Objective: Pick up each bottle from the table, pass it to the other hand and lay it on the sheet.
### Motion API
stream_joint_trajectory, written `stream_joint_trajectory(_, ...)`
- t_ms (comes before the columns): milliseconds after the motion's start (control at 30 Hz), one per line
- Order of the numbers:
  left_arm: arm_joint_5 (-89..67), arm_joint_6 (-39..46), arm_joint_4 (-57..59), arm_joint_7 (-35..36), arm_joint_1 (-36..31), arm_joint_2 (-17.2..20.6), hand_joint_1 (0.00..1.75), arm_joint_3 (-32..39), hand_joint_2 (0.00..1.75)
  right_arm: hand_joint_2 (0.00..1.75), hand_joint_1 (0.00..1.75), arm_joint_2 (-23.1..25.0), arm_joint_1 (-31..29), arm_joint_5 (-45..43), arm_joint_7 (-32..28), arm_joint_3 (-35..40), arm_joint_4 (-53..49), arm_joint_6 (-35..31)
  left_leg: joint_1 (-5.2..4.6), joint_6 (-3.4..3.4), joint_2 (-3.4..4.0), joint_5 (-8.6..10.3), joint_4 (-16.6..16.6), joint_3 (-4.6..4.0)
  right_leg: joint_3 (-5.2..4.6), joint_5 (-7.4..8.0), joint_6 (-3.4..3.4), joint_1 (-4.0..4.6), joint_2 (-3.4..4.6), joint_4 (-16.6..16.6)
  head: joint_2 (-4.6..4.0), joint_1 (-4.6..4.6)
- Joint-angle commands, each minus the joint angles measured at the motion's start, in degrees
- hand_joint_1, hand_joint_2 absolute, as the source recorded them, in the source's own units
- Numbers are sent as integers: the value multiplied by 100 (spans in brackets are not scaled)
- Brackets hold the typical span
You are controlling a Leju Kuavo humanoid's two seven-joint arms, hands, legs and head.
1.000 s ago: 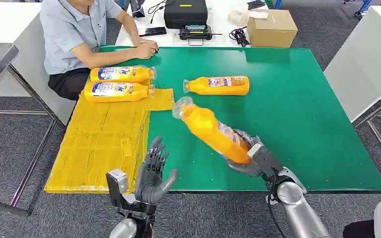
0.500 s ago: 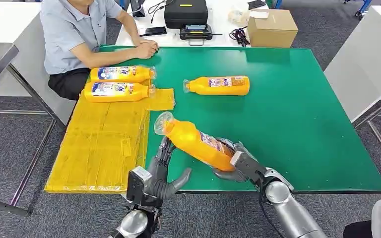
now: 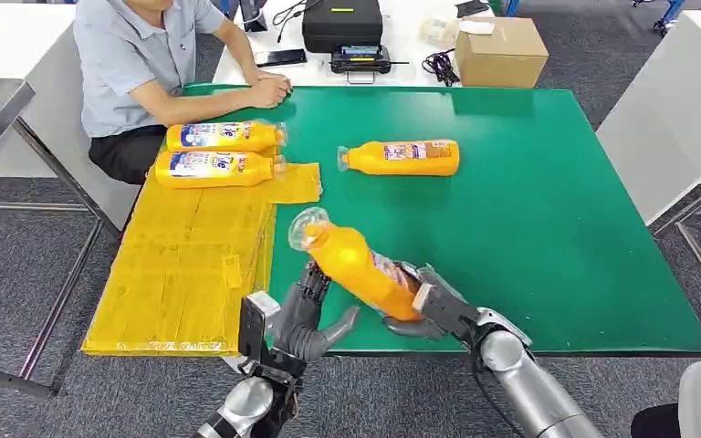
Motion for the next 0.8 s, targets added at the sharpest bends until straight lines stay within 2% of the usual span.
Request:
stream_joint_trajectory(33,936,-372,103,213,-222,-80,0,260,175,175,175,162,-304,-35,-122,558,284,44,11,-17,23,-14,4,22,18,-7,-20,13,19,0,0,0)
stream_joint_trajectory(800,1094,-194,-67,-54,-297,-26,0,-33,175,175,175,303,-386,-121,-160,560,496,25,10,-16,21,-13,4,21,17,-6,-18,11,17,0,0,0)
